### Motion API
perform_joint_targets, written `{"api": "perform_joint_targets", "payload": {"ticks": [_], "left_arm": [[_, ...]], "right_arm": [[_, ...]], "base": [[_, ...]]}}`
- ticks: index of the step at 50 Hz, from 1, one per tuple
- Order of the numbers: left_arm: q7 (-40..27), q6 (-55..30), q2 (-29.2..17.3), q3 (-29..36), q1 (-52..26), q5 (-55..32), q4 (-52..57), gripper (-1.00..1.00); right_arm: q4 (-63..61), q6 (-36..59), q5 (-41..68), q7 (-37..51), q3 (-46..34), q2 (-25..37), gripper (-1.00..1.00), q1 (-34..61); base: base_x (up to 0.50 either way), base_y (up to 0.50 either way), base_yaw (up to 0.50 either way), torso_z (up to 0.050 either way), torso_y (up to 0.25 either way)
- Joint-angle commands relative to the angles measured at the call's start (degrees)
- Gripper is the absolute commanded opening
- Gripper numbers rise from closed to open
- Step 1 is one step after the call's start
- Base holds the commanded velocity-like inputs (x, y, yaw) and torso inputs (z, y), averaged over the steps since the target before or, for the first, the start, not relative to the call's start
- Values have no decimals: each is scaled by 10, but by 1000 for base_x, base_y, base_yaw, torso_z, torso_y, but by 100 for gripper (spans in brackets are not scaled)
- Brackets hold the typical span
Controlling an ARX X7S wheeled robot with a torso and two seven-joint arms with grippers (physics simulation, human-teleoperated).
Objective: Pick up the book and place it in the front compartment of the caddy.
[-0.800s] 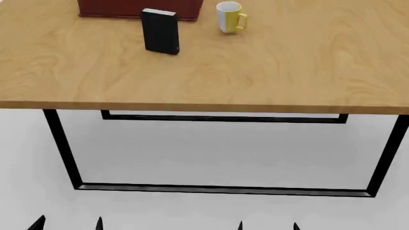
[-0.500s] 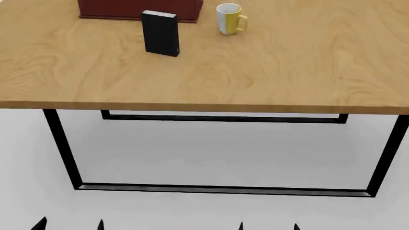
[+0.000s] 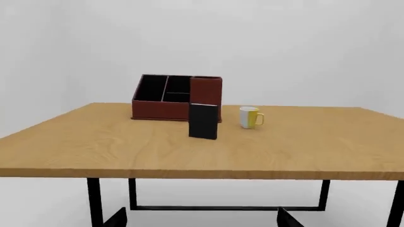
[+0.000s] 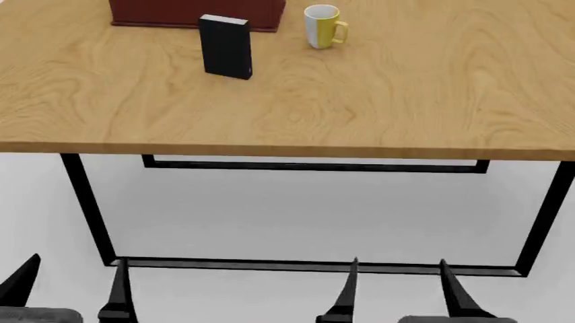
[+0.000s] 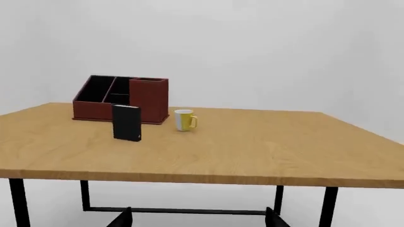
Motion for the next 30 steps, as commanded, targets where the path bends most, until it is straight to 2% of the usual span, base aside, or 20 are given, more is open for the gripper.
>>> {"api": "perform_joint_targets", "payload": {"ticks": [1,11,13,15,17,18,20,23,26,30], "left_arm": [[-26,-142,-28,-22,-48,-32,160,100],[-62,-308,-46,-62,-80,-87,331,100],[-68,-339,-48,-68,-88,-97,355,100],[-74,-366,-51,-74,-94,-105,376,100],[-80,-392,-50,-90,-98,-121,402,100],[-108,-397,-63,-97,-98,-148,409,100],[-245,-336,-166,-79,-87,-286,409,100],[-424,-216,-326,9,-94,-407,409,100],[-506,-147,-402,71,-108,-440,409,100],[-531,-106,-432,103,-107,-439,407,100]], "right_arm": [[-183,157,12,21,22,34,100,25],[-356,366,20,54,47,56,100,77],[-368,370,64,91,60,77,100,82],[-368,336,236,262,52,201,100,90],[-368,260,400,434,-8,335,100,118],[-368,217,435,503,-48,389,100,137],[-368,152,481,590,-136,476,100,188],[-368,91,506,656,-248,541,100,261],[-368,49,508,689,-332,571,100,319],[-367,29,504,706,-394,581,100,362]], "base": [[0,0,0,0,0],[0,0,0,0,0],[0,0,0,0,0],[0,0,0,0,0],[0,0,0,0,0],[0,0,0,0,0],[0,0,0,0,0],[0,0,0,0,0],[0,0,0,0,0],[66,204,0,0,0]]}}
